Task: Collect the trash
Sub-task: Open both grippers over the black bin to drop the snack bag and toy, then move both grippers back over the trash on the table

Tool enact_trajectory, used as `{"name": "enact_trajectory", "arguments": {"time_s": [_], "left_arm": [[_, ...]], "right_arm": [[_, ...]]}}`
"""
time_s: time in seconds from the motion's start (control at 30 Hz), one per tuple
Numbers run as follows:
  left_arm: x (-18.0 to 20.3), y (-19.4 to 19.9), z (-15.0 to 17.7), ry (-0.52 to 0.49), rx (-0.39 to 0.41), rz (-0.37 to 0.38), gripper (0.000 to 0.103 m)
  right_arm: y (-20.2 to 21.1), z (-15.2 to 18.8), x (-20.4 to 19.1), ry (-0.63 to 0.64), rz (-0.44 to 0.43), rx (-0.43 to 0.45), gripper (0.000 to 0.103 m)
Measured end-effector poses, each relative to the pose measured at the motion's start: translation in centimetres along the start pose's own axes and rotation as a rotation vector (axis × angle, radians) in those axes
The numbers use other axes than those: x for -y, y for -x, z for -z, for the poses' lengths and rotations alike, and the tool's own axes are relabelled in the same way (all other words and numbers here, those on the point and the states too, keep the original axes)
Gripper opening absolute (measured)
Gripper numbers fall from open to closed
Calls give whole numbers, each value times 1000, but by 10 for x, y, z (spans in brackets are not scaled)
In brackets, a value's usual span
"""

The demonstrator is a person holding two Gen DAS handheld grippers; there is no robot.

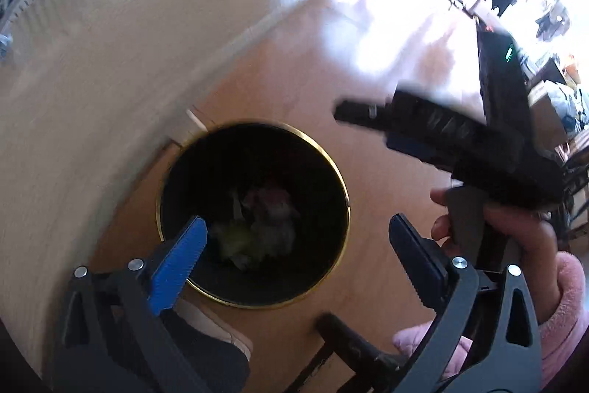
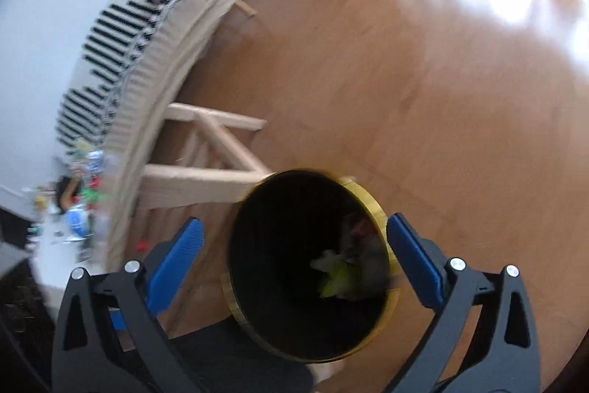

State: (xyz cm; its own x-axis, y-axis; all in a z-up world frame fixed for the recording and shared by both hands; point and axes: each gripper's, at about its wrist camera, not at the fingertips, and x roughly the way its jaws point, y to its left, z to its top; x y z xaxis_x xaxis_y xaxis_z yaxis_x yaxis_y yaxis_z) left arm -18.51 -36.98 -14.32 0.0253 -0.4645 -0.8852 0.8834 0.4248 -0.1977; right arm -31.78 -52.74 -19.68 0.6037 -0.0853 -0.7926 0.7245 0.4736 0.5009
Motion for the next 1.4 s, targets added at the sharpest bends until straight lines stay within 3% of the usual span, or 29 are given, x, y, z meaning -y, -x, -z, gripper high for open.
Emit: {"name": "enact_trajectory", "arguments": {"time_s": [0.07, 0.2, 0.23, 0.3, 0.43, 0.53, 0.63, 0.73, 0.87, 0.97, 1.07, 1.13, 1.23, 1.3, 1.4], "left_arm": [[-6, 27, -9, 1, 81, -5, 96], [-40, 96, -11, 45, 248, -17, 97], [-54, 115, -7, 79, 294, -48, 97], [-86, 146, 6, 157, 355, -131, 97], [-167, 200, 48, 345, 432, -367, 97], [-236, 239, 88, 515, 469, -511, 97], [-296, 265, 118, 650, 455, -586, 97], [-339, 275, 134, 706, 467, -591, 97], [-390, 263, 130, 691, 408, -643, 97], [-416, 244, 131, 694, 389, -635, 97], [-441, 243, 133, 677, 393, -594, 97], [-450, 243, 128, 657, 380, -627, 97], [-460, 236, 119, 590, 315, -735, 97], [-462, 232, 118, 536, 294, -733, 97], [-469, 222, 116, 457, 250, -741, 97]], "right_arm": [[6, -1, -6, 65, 114, 51, 96], [24, 2, -47, 280, 428, 233, 96], [29, 5, -62, 341, 482, 283, 96], [38, 11, -92, 436, 501, 352, 96], [63, 30, -151, 558, 308, 486, 96], [57, 30, -196, 586, 177, 443, 96], [46, 28, -247, 622, 21, 391, 96], [28, 33, -315, 721, -95, 331, 96], [-12, 45, -389, 854, -129, 250, 96], [-60, 60, -432, 954, -181, 147, 96], [-94, 61, -446, 952, -190, 74, 96], [-112, 56, -449, 927, -185, 33, 96], [-129, 44, -456, 890, -210, -47, 96], [-134, 41, -468, 901, -239, -69, 96], [-146, 39, -486, 920, -273, -93, 86]]}}
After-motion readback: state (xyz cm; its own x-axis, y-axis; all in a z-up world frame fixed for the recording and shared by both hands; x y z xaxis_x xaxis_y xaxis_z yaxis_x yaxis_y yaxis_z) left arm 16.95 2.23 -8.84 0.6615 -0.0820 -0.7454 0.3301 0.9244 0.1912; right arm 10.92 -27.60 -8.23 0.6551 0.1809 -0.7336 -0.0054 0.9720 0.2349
